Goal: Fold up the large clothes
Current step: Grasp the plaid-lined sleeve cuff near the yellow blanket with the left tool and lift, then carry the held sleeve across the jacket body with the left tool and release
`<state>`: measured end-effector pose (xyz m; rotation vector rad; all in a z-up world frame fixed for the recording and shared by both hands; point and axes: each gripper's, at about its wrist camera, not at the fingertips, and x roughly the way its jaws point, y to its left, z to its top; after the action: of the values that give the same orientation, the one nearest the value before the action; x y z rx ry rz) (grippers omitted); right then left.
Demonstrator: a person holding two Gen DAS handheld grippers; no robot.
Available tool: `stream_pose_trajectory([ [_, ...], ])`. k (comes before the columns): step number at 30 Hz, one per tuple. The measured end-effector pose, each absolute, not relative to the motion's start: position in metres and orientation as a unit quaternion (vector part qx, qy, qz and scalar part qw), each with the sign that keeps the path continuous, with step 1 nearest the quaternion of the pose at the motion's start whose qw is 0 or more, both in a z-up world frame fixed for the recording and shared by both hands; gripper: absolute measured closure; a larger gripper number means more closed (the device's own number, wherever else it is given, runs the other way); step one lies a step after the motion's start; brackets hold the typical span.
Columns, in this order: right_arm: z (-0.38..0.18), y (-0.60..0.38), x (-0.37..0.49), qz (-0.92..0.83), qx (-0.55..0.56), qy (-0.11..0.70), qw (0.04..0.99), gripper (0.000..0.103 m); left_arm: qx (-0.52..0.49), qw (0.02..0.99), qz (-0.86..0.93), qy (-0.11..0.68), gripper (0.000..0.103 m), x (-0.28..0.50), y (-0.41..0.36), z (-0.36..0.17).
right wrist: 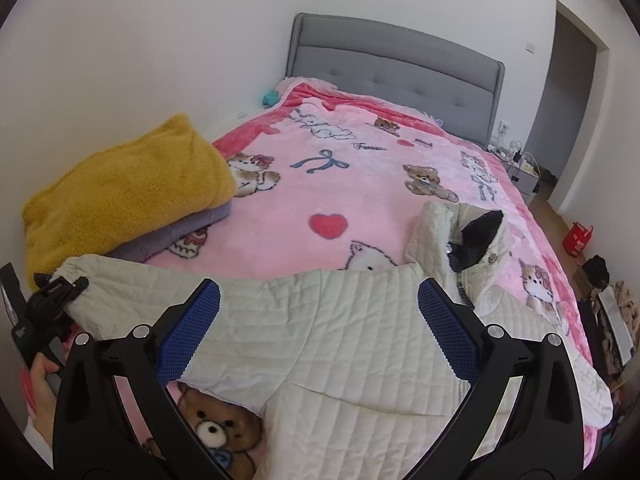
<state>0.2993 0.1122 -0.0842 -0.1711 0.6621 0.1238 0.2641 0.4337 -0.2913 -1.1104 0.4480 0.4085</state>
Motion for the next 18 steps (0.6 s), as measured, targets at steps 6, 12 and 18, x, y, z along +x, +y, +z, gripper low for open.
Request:
stream_pose_trajectory([
  [6, -0.064, 0.058, 0.284, 0.025, -0.070, 0.315, 0.946, 0.008, -0.412, 0.887, 0.114, 0.176, 0.080, 0.282, 0.359, -0.197],
  [12, -0.048, -0.046, 0.262, -0.101, -0.055, 0.307, 0.945, 0.008, -0.312, 0.936, -0.013, 0.162, 0.080, 0.309, 0.212, -0.118],
  [18, -0.054, -0.185, 0.248, -0.191, -0.057, 0.309, 0.930, 0.008, -0.222, 0.951, -0.097, 0.193, 0.080, 0.355, 0.022, -0.114],
])
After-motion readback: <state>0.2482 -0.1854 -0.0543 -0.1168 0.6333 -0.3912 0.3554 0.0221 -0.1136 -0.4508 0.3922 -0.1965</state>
